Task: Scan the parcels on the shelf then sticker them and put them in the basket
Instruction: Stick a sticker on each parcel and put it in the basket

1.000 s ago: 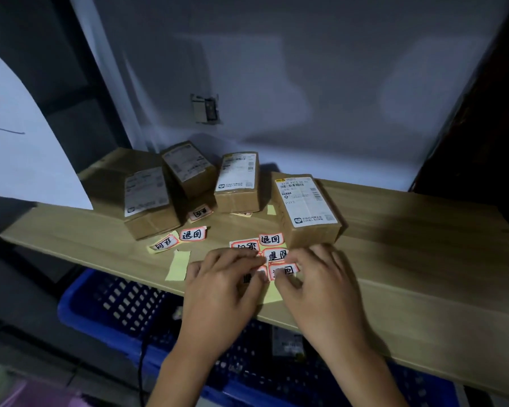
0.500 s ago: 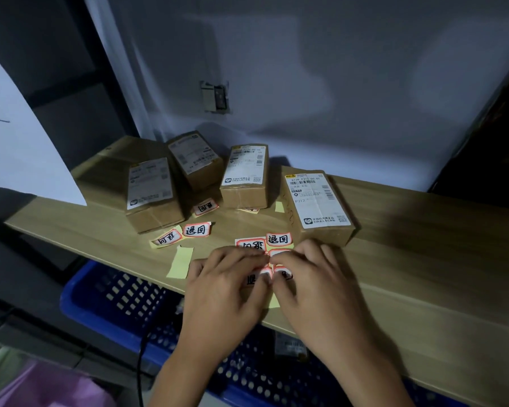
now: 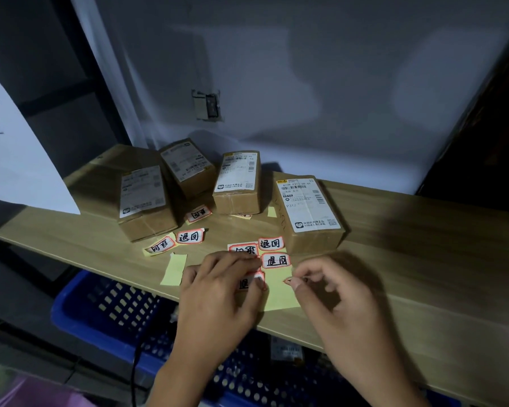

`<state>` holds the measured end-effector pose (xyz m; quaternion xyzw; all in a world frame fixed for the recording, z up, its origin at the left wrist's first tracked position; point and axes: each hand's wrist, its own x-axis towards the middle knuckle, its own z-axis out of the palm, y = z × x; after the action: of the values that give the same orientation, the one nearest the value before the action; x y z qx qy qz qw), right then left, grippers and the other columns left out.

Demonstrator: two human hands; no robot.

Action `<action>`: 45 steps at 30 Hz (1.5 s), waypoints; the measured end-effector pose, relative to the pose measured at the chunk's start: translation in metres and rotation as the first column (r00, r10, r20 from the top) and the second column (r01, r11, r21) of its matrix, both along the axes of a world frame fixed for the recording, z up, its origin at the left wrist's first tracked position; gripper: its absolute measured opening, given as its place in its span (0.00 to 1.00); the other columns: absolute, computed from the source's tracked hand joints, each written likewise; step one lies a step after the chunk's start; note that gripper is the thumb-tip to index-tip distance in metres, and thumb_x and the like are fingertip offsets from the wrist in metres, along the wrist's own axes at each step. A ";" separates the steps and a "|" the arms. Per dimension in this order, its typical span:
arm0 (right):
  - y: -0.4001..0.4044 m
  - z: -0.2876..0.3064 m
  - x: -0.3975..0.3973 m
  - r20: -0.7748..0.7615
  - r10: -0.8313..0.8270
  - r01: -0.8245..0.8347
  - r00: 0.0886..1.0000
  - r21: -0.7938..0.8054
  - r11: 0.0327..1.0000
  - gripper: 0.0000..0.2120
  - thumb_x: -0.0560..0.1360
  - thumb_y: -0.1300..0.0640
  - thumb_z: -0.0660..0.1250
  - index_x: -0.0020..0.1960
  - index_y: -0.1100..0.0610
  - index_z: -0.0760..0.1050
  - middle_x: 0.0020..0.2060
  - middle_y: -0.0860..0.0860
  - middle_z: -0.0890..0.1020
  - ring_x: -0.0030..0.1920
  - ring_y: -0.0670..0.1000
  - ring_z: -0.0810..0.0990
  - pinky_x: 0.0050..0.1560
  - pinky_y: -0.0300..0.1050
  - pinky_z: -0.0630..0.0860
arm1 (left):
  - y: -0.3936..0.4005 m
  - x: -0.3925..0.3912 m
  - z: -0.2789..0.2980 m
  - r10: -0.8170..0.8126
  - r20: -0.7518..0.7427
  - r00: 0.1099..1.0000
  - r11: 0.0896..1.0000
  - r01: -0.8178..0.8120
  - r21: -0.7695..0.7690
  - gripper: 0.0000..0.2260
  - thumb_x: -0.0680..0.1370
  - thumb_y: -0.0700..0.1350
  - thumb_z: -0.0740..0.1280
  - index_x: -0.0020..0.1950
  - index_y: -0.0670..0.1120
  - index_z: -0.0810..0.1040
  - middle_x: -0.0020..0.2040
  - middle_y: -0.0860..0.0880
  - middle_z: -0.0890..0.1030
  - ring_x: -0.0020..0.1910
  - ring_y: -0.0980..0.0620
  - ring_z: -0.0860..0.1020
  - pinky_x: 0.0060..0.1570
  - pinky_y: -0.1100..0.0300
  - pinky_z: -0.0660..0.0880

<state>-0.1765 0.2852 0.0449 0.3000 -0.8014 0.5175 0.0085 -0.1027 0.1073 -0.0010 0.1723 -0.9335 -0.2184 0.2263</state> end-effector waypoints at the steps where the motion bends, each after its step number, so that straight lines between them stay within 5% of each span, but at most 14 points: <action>1: 0.004 0.002 0.001 0.095 0.024 -0.017 0.995 -0.076 0.997 0.09 0.75 0.63 0.73 0.42 0.50 0.81 0.39 0.44 0.83 0.45 0.43 0.80 0.45 0.28 0.70 | 0.000 0.000 0.000 0.006 -0.007 1.000 1.000 -0.006 0.002 0.12 0.80 0.55 0.64 0.60 0.60 0.83 0.60 0.67 0.81 0.64 0.59 0.76 0.57 0.52 0.68; 4: 0.015 0.007 0.000 0.050 0.014 -0.010 0.999 -0.086 0.996 0.10 0.75 0.62 0.74 0.43 0.47 0.83 0.42 0.43 0.82 0.49 0.44 0.80 0.48 0.26 0.69 | 0.003 0.002 0.008 -0.022 -0.155 0.988 0.998 0.030 0.051 0.13 0.80 0.51 0.65 0.62 0.59 0.83 0.61 0.65 0.80 0.65 0.55 0.76 0.59 0.52 0.69; 7: 0.020 0.013 -0.002 0.003 0.089 -0.089 0.996 -0.060 0.994 0.11 0.76 0.62 0.72 0.48 0.46 0.84 0.47 0.42 0.83 0.53 0.47 0.81 0.53 0.32 0.73 | 0.025 0.006 0.028 -0.157 -0.329 0.931 0.907 0.268 0.325 0.14 0.79 0.55 0.71 0.63 0.57 0.85 0.59 0.61 0.84 0.63 0.54 0.81 0.62 0.62 0.74; 10: 0.022 0.014 -0.002 0.137 0.235 -0.216 0.962 -0.139 0.966 0.15 0.76 0.70 0.70 0.51 0.50 0.82 0.47 0.45 0.87 0.51 0.45 0.84 0.52 0.34 0.76 | 0.041 0.001 0.037 -0.230 -0.344 0.910 0.863 0.354 0.360 0.11 0.77 0.50 0.78 0.59 0.54 0.87 0.50 0.57 0.87 0.52 0.57 0.85 0.53 0.68 0.76; 18: 0.030 0.007 -0.019 0.298 0.132 -0.044 0.945 -0.282 0.958 0.15 0.70 0.67 0.78 0.48 0.49 0.82 0.41 0.51 0.86 0.41 0.45 0.85 0.44 0.34 0.79 | 0.039 -0.012 0.040 -0.226 -0.331 0.916 0.803 0.368 0.470 0.05 0.78 0.41 0.76 0.47 0.51 0.87 0.43 0.55 0.87 0.44 0.59 0.83 0.47 0.66 0.76; 26: 0.023 0.018 -0.063 0.056 0.046 -0.040 0.997 -0.105 0.994 0.11 0.71 0.62 0.78 0.45 0.49 0.80 0.40 0.46 0.87 0.43 0.42 0.83 0.44 0.29 0.72 | 0.035 -0.049 0.044 -0.192 -0.280 0.940 0.932 0.265 0.247 0.05 0.75 0.53 0.70 0.46 0.53 0.82 0.46 0.58 0.84 0.48 0.57 0.82 0.50 0.49 0.80; 30: 0.014 0.014 -0.081 -0.134 -0.012 0.013 0.991 0.008 1.000 0.12 0.69 0.56 0.79 0.46 0.48 0.77 0.39 0.42 0.85 0.45 0.42 0.83 0.53 0.48 0.78 | 0.028 -0.069 0.042 -0.179 -0.295 0.938 0.969 0.221 0.114 0.01 0.76 0.48 0.72 0.45 0.52 0.81 0.55 0.58 0.83 0.57 0.53 0.82 0.55 0.48 0.79; 33: 0.008 0.009 -0.089 -0.312 -0.053 0.097 0.948 0.127 0.987 0.12 0.69 0.51 0.78 0.45 0.45 0.75 0.38 0.39 0.83 0.46 0.38 0.79 0.68 0.53 0.67 | 0.023 -0.078 0.039 -0.180 -0.250 0.951 0.971 0.212 0.108 0.04 0.76 0.46 0.73 0.44 0.52 0.80 0.55 0.58 0.85 0.55 0.54 0.84 0.52 0.49 0.81; 37: 0.004 0.000 -0.093 -0.273 -0.022 0.069 0.962 0.162 0.984 0.15 0.70 0.50 0.77 0.46 0.41 0.71 0.38 0.38 0.83 0.47 0.36 0.79 0.76 0.51 0.55 | 0.020 -0.081 0.037 -0.183 -0.222 0.958 0.974 0.207 0.093 0.04 0.75 0.47 0.74 0.44 0.52 0.80 0.52 0.57 0.86 0.57 0.57 0.84 0.51 0.52 0.81; 42: -0.001 0.001 -0.097 -0.298 -0.027 0.082 0.954 0.174 0.981 0.14 0.70 0.53 0.77 0.46 0.45 0.72 0.37 0.39 0.82 0.42 0.39 0.80 0.73 0.43 0.61 | 0.020 -0.086 0.040 -0.180 -0.212 0.960 0.981 0.192 0.038 0.05 0.74 0.46 0.76 0.42 0.52 0.80 0.46 0.57 0.85 0.46 0.57 0.83 0.44 0.56 0.78; 45: -0.004 0.005 -0.097 -0.328 -0.039 0.103 0.944 0.180 0.978 0.14 0.69 0.54 0.78 0.45 0.48 0.73 0.37 0.39 0.82 0.40 0.41 0.79 0.49 0.43 0.78 | 0.018 -0.089 0.041 -0.190 -0.206 0.960 0.980 0.196 0.009 0.07 0.74 0.47 0.76 0.41 0.52 0.79 0.41 0.57 0.82 0.41 0.58 0.80 0.39 0.62 0.72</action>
<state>-0.2731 0.2811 0.0499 0.3507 -0.8462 0.3799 0.1291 -0.1913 0.1257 0.0399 0.0603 -0.9144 -0.2697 0.2958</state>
